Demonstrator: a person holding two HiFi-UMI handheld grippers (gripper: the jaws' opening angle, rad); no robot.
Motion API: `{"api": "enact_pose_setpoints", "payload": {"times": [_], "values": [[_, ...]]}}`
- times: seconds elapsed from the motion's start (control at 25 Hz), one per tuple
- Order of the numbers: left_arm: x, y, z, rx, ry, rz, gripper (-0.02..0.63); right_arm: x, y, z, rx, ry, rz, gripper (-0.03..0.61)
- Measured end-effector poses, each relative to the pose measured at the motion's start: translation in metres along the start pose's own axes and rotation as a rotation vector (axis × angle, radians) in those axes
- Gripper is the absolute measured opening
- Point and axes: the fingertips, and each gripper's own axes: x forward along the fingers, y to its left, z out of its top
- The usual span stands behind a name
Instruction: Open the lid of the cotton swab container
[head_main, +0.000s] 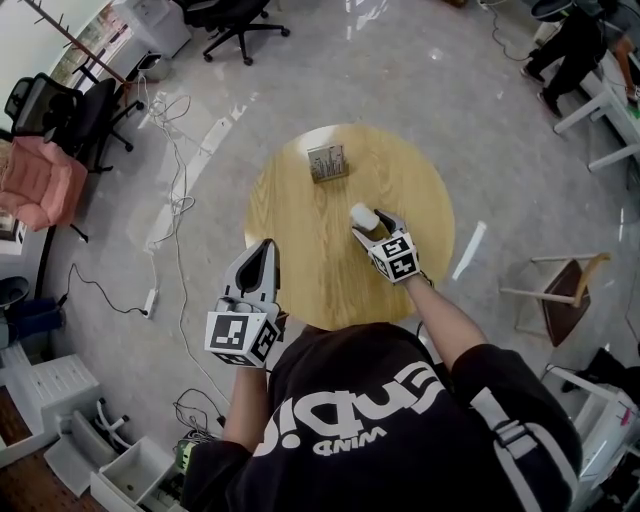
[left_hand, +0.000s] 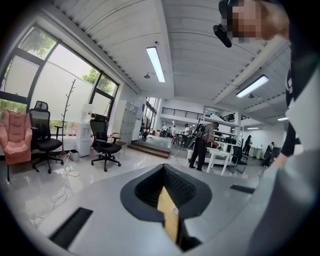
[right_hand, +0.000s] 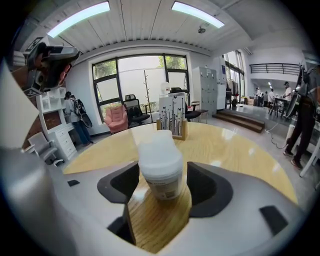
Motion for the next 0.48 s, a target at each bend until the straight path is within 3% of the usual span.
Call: {"api": "enact_pose_setpoints", "payload": {"times": [0.48], "values": [[-0.0047, 0.0099, 0.0017, 0.009, 0.006, 0.025, 0.009, 0.0108, -0.0055, -0.0084, -0.005, 0.036, -0.009, 0.272]]}}
